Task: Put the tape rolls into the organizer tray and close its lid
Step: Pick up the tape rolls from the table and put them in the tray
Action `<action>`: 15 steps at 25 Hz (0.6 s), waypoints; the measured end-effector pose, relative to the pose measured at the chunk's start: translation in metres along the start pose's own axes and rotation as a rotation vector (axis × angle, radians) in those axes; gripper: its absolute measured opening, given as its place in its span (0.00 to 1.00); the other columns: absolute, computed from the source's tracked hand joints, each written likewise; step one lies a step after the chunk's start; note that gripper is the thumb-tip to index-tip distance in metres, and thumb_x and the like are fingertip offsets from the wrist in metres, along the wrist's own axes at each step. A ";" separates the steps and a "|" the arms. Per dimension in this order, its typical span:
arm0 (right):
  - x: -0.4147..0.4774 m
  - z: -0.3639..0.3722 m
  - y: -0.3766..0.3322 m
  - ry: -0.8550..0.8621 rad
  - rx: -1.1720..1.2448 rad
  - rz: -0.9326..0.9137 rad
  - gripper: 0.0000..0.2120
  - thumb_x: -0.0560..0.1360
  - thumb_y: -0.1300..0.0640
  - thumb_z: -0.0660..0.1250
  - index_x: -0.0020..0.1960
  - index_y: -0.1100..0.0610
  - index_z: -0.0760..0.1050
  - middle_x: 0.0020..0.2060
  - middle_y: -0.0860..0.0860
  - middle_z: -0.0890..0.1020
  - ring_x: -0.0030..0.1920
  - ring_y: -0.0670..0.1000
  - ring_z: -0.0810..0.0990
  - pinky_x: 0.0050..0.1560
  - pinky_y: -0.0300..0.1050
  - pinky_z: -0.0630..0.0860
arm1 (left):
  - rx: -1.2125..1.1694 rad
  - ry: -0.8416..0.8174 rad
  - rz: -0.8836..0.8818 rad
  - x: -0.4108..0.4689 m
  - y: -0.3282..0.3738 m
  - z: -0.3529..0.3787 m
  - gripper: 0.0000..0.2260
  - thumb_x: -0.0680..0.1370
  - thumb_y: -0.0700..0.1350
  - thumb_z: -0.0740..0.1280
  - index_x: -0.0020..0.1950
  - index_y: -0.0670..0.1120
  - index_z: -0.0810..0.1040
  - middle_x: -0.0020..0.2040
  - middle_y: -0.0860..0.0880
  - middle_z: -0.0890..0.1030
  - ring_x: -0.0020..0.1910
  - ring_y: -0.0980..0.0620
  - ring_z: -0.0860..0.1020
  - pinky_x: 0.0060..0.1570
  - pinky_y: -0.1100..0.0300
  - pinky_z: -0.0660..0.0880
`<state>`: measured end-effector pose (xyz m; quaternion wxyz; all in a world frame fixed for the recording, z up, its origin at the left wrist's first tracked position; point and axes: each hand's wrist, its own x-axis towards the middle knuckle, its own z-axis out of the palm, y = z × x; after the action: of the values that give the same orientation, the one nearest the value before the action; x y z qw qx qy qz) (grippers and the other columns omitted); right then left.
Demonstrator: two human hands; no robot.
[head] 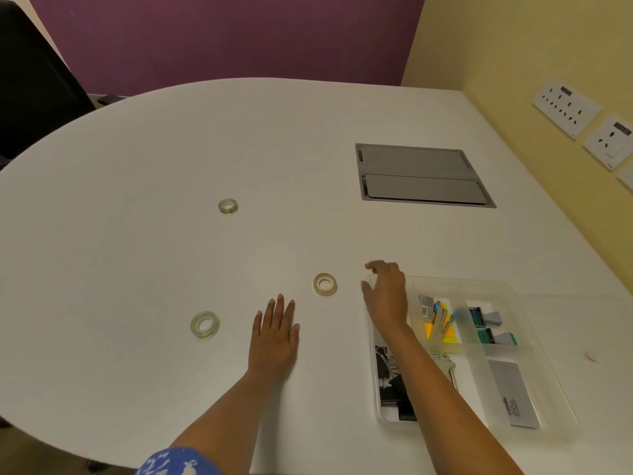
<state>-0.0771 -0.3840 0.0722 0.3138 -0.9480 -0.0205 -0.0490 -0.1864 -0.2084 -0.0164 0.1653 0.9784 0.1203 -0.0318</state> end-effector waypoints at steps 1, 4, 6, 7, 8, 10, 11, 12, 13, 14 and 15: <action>0.003 0.006 -0.010 -0.027 -0.034 -0.053 0.14 0.76 0.62 0.67 0.61 0.56 0.75 0.60 0.55 0.75 0.62 0.54 0.72 0.50 0.41 0.73 | 0.004 0.006 0.000 0.000 0.000 0.001 0.24 0.83 0.52 0.44 0.78 0.52 0.42 0.79 0.51 0.40 0.78 0.52 0.40 0.76 0.53 0.38; 0.011 0.028 -0.027 -0.141 -0.271 -0.178 0.14 0.78 0.59 0.64 0.63 0.56 0.75 0.62 0.53 0.75 0.62 0.54 0.72 0.58 0.45 0.72 | 0.012 0.011 0.004 0.001 -0.001 0.002 0.24 0.83 0.52 0.44 0.78 0.52 0.42 0.79 0.51 0.40 0.78 0.52 0.40 0.76 0.53 0.37; 0.015 0.041 -0.030 -0.217 -0.429 -0.251 0.15 0.78 0.59 0.61 0.64 0.57 0.74 0.62 0.54 0.74 0.62 0.54 0.72 0.60 0.45 0.70 | 0.008 0.006 0.006 0.002 -0.002 0.002 0.24 0.83 0.52 0.44 0.78 0.52 0.41 0.79 0.51 0.40 0.78 0.52 0.39 0.76 0.53 0.37; 0.015 0.046 -0.030 -0.252 -0.483 -0.277 0.15 0.78 0.59 0.61 0.64 0.57 0.74 0.63 0.54 0.73 0.62 0.54 0.71 0.60 0.46 0.69 | 0.004 0.005 0.007 0.003 -0.002 0.003 0.24 0.83 0.52 0.44 0.78 0.52 0.41 0.79 0.51 0.40 0.78 0.52 0.39 0.76 0.53 0.37; 0.015 0.051 -0.029 -0.283 -0.521 -0.295 0.16 0.78 0.59 0.61 0.65 0.58 0.74 0.63 0.54 0.73 0.63 0.55 0.70 0.61 0.46 0.68 | 0.001 0.006 0.009 0.003 -0.003 0.003 0.24 0.83 0.52 0.44 0.78 0.52 0.41 0.79 0.51 0.40 0.78 0.52 0.39 0.76 0.53 0.37; 0.015 0.057 -0.026 -0.333 -0.554 -0.315 0.16 0.78 0.58 0.62 0.65 0.58 0.73 0.65 0.54 0.70 0.64 0.55 0.68 0.62 0.47 0.67 | 0.002 0.008 0.011 0.003 -0.003 0.004 0.24 0.83 0.52 0.44 0.78 0.52 0.41 0.79 0.52 0.40 0.78 0.52 0.39 0.76 0.53 0.36; 0.014 0.059 -0.025 -0.350 -0.560 -0.323 0.17 0.77 0.57 0.63 0.65 0.57 0.73 0.66 0.54 0.70 0.65 0.55 0.68 0.63 0.47 0.67 | 0.004 0.011 0.010 0.003 -0.003 0.004 0.24 0.83 0.52 0.44 0.78 0.52 0.41 0.79 0.52 0.40 0.78 0.52 0.39 0.76 0.53 0.36; 0.014 0.061 -0.024 -0.358 -0.564 -0.331 0.17 0.77 0.57 0.63 0.65 0.57 0.73 0.66 0.54 0.70 0.65 0.55 0.68 0.62 0.47 0.67 | 0.008 0.012 0.009 0.003 -0.003 0.004 0.24 0.83 0.52 0.44 0.78 0.52 0.41 0.79 0.52 0.40 0.78 0.52 0.39 0.76 0.53 0.36; 0.014 0.062 -0.024 -0.359 -0.564 -0.338 0.16 0.77 0.57 0.64 0.65 0.57 0.73 0.66 0.54 0.70 0.64 0.55 0.68 0.62 0.47 0.67 | 0.015 0.013 0.008 0.003 -0.004 0.005 0.24 0.83 0.53 0.44 0.78 0.52 0.41 0.79 0.52 0.40 0.78 0.52 0.39 0.76 0.53 0.36; 0.014 0.063 -0.023 -0.357 -0.558 -0.343 0.16 0.77 0.58 0.64 0.64 0.57 0.73 0.66 0.54 0.70 0.64 0.55 0.69 0.61 0.47 0.68 | 0.019 0.013 0.008 0.004 -0.004 0.005 0.24 0.83 0.53 0.44 0.78 0.52 0.40 0.79 0.52 0.40 0.78 0.52 0.39 0.76 0.53 0.36; 0.014 0.063 -0.022 -0.357 -0.543 -0.341 0.15 0.77 0.59 0.63 0.64 0.58 0.74 0.66 0.54 0.70 0.64 0.55 0.69 0.61 0.46 0.68 | 0.021 0.014 0.008 0.004 -0.004 0.005 0.24 0.83 0.53 0.44 0.78 0.52 0.40 0.79 0.52 0.39 0.78 0.52 0.38 0.76 0.53 0.36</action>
<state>-0.0595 -0.3281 0.0365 0.0297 -0.9733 -0.2188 0.0621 -0.1840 -0.2059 -0.0227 0.1542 0.9807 0.1171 -0.0257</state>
